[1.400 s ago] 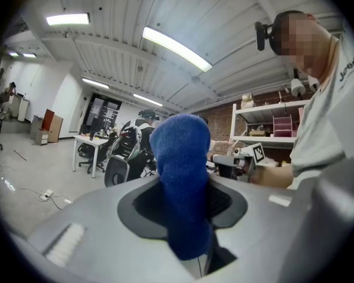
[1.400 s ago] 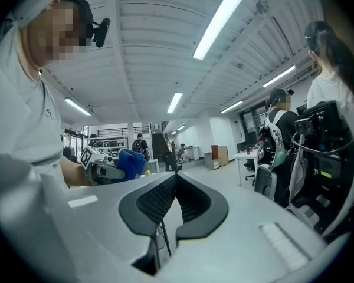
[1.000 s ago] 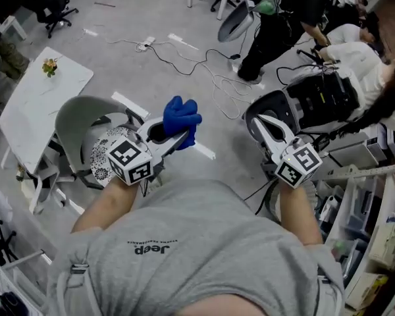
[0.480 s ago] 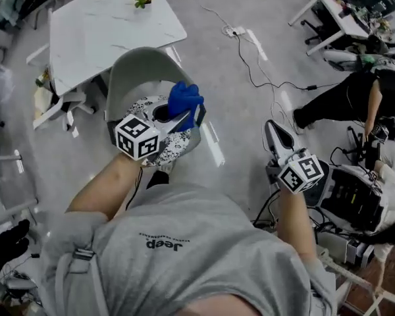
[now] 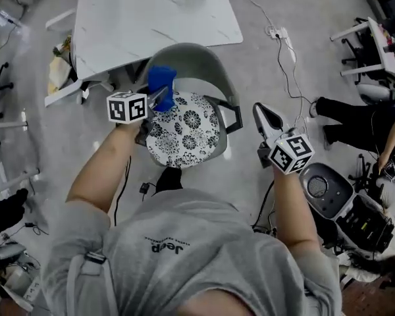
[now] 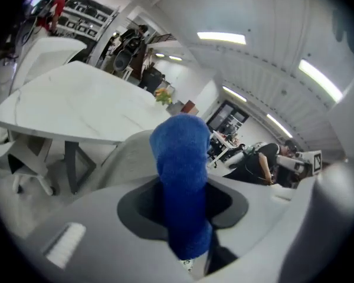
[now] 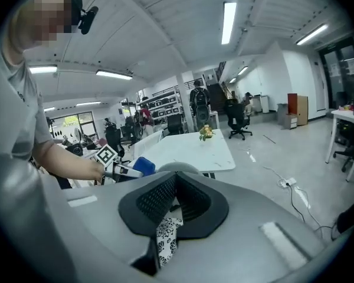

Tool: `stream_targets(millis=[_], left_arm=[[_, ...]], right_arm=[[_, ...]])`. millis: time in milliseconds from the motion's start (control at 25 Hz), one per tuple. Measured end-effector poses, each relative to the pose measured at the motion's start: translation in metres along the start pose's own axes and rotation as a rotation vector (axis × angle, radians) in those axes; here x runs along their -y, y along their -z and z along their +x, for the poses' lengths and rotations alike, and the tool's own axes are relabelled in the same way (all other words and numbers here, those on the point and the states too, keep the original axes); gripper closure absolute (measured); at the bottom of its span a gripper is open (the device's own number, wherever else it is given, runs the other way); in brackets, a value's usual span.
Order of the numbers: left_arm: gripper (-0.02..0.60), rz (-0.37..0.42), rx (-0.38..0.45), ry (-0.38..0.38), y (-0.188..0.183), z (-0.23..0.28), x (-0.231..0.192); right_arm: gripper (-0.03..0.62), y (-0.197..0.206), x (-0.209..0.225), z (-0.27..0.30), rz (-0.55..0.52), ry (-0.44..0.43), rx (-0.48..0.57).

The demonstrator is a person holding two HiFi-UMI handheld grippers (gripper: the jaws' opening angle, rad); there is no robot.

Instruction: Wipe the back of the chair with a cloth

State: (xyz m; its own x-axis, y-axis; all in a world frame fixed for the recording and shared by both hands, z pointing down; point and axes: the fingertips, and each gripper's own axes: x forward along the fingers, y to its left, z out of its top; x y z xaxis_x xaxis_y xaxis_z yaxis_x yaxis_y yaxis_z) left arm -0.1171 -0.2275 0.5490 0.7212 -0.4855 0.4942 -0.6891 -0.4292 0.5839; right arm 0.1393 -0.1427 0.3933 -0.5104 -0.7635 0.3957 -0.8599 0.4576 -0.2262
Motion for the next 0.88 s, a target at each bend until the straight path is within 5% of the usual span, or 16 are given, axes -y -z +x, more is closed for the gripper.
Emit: stream_targets(millis=[400, 600, 880], left_arm=[[0.39, -0.336, -0.096, -0.028, -0.01, 0.06, -0.078], [0.391, -0.386, -0.16, 0.005, -0.023, 0.088, -0.075], [0.394, -0.343, -0.233, 0.02, -0.031, 0.132, -0.048]], right_arm=[[0.589, 0.038, 0.004, 0.049, 0.06, 0.007, -0.095], [0.589, 0.045, 0.021, 0.049, 0.084, 0.043, -0.105], [0.589, 0.043, 0.047, 0.035, 0.109, 0.086, -0.097]])
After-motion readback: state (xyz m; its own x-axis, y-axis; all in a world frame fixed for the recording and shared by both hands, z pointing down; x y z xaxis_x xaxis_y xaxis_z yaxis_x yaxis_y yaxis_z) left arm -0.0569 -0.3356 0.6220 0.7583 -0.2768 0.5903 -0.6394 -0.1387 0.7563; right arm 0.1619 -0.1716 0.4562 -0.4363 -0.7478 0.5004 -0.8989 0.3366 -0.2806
